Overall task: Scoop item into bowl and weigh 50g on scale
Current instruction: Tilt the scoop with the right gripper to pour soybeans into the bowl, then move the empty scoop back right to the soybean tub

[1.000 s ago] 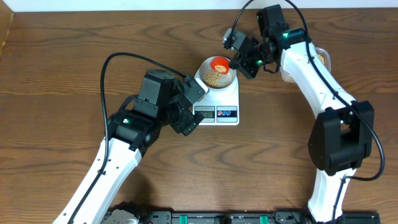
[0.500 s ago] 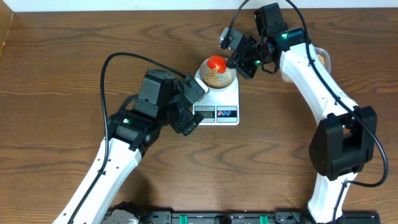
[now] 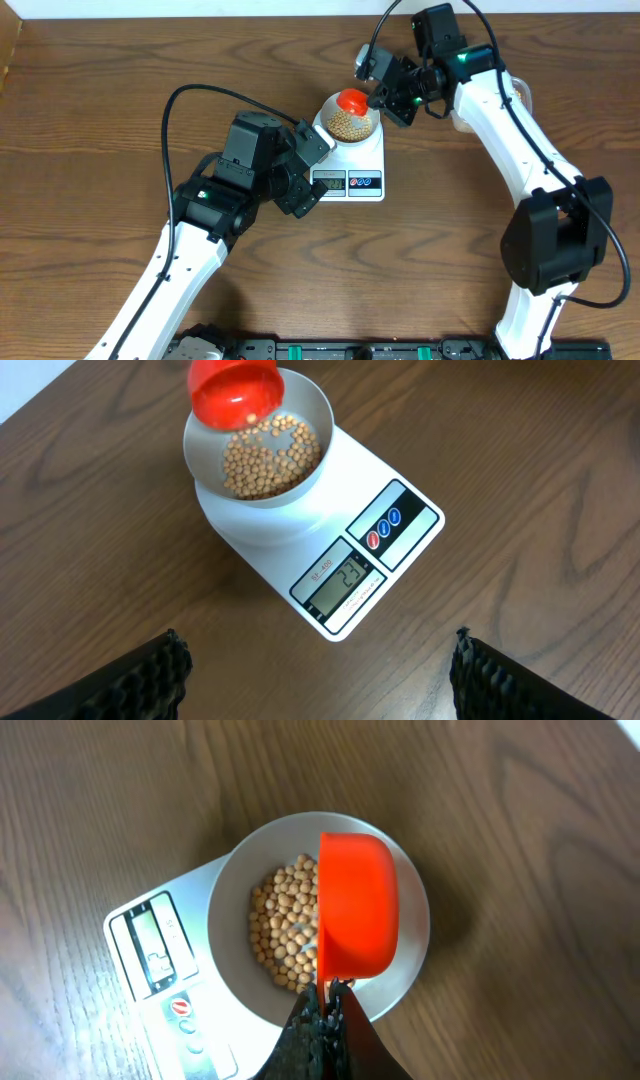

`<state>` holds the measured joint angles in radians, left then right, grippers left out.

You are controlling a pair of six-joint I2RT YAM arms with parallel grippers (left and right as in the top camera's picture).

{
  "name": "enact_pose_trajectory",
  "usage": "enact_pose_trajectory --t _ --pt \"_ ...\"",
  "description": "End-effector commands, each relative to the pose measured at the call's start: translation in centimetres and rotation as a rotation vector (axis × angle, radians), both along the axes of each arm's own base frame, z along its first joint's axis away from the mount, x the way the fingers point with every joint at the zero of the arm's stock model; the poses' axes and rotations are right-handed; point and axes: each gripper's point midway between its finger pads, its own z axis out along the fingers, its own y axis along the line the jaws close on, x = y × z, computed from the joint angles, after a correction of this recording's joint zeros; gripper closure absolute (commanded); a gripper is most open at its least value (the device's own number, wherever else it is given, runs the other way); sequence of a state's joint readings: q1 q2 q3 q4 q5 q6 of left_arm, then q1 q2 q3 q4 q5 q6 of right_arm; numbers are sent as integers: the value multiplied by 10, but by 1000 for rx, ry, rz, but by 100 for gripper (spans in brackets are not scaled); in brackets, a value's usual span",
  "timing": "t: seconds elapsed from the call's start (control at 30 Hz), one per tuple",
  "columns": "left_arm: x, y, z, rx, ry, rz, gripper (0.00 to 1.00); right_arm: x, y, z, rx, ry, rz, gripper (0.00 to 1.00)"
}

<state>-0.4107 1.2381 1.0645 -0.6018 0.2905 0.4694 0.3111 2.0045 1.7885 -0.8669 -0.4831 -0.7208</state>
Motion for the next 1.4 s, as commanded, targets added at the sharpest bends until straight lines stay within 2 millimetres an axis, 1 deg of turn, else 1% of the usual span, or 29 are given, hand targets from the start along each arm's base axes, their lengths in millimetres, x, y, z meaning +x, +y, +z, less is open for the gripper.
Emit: enact_pose_trajectory --t 0.0,0.37,0.47,0.6,0.73,0.77,0.83,0.93,1.03,1.07,1.2,1.3,1.37 --pt "-1 -1 2 -6 -5 -13 14 -5 2 18 12 -42 21 99" --pt "-1 -1 2 -6 -5 -13 14 -10 4 19 28 -23 32 99" --pt "-1 -1 2 -6 -5 -13 14 -11 5 24 48 -11 11 99" --pt "-1 -1 2 -6 -5 -13 14 -13 7 36 81 -1 -19 99" --pt "-1 -1 2 -6 -5 -13 14 -16 6 52 110 5 -68 99" --pt "-1 -1 2 -6 -5 -13 14 -16 4 62 128 2 -103 99" --pt "-1 -1 2 -6 -5 -13 14 -9 -1 72 146 -3 -182 99" --pt "-1 -1 2 -6 -5 -13 14 8 -18 83 147 -24 -356 99" --pt "-1 -1 2 -6 -5 -13 14 25 -46 89 117 -55 -565 99" --pt "-1 -1 2 -6 -5 -13 14 30 -59 91 97 -71 -642 99" --pt "-1 -1 2 -6 -5 -13 14 39 -97 92 21 -121 -854 99" --pt "-1 -1 2 -6 -5 -13 14 41 -122 91 -43 -149 -985 99" --pt "-1 -1 2 -6 -5 -13 14 40 -135 90 -84 -168 -1040 99"
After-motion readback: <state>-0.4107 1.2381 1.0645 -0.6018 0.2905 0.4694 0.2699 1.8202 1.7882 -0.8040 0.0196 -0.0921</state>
